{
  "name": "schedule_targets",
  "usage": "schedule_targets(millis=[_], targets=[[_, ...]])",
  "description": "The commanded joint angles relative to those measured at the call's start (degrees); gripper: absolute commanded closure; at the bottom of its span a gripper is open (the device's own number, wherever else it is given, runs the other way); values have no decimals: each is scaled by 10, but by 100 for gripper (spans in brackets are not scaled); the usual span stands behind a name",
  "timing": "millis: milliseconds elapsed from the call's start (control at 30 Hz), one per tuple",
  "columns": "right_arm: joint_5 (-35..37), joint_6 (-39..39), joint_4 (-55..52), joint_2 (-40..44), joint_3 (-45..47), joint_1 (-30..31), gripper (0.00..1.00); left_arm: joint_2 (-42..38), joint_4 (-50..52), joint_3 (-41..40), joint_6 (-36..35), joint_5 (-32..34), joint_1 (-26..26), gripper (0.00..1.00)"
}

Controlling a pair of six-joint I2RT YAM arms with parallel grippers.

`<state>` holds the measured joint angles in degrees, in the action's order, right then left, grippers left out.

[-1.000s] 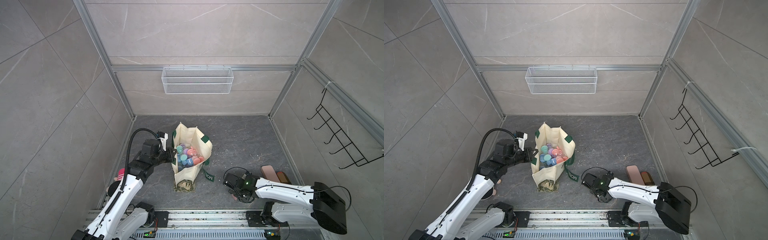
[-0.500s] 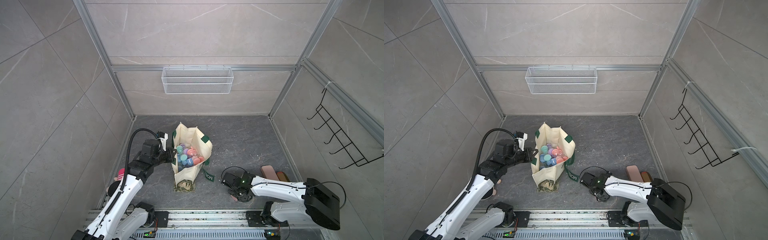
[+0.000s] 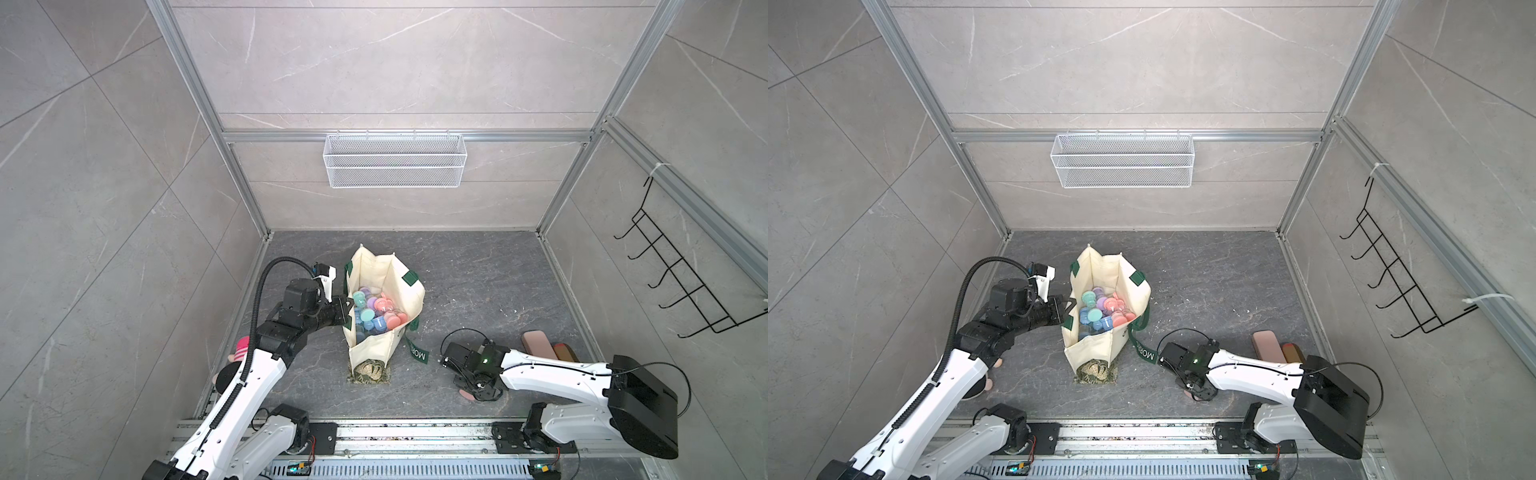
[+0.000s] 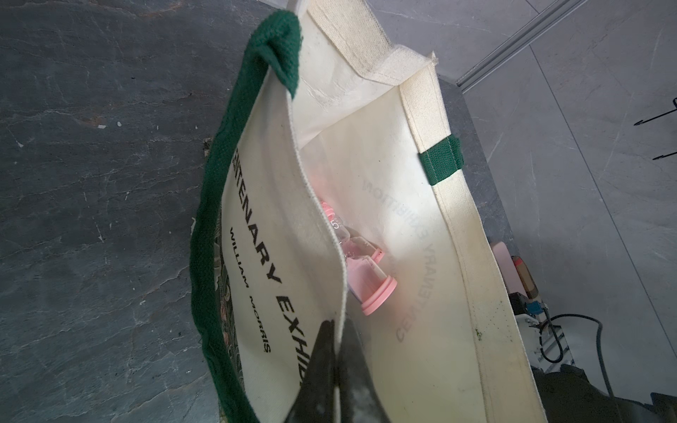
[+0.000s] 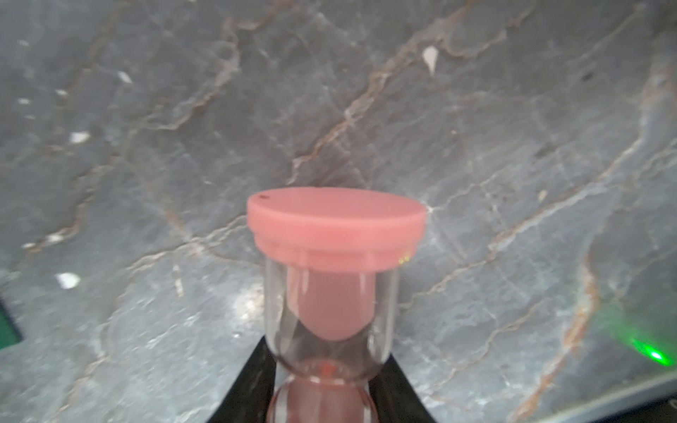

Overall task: Put the hourglass into the canvas bag
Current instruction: Pick up the hourglass from the center of the board, then place the hourglass in the canvas bag.

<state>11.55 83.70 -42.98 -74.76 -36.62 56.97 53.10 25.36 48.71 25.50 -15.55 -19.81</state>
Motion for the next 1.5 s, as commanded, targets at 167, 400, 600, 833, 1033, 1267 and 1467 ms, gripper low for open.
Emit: schedule_targets(millis=[167, 400, 600, 833, 1033, 1267, 1467], targets=[[82, -101, 6, 77, -70, 5, 98, -14, -10, 5, -7, -30, 2, 100], [164, -229, -6, 126, -185, 20, 100, -15, -10, 5, -8, -31, 1, 100], [207, -306, -7, 147, -267, 32, 100, -17, -12, 3, -7, -31, 1, 100], [177, -387, 30, 135, -326, 34, 100, -15, -15, 3, -5, -33, 1, 100], [135, -439, 55, 71, -411, 35, 100, -14, -14, 2, -6, -34, 2, 100], [90, -450, 7, -75, -566, 35, 100, -14, -14, 1, -5, -33, 2, 100], [55, -440, -43, -202, -690, 34, 100, -13, -11, 2, -6, -32, 2, 100]])
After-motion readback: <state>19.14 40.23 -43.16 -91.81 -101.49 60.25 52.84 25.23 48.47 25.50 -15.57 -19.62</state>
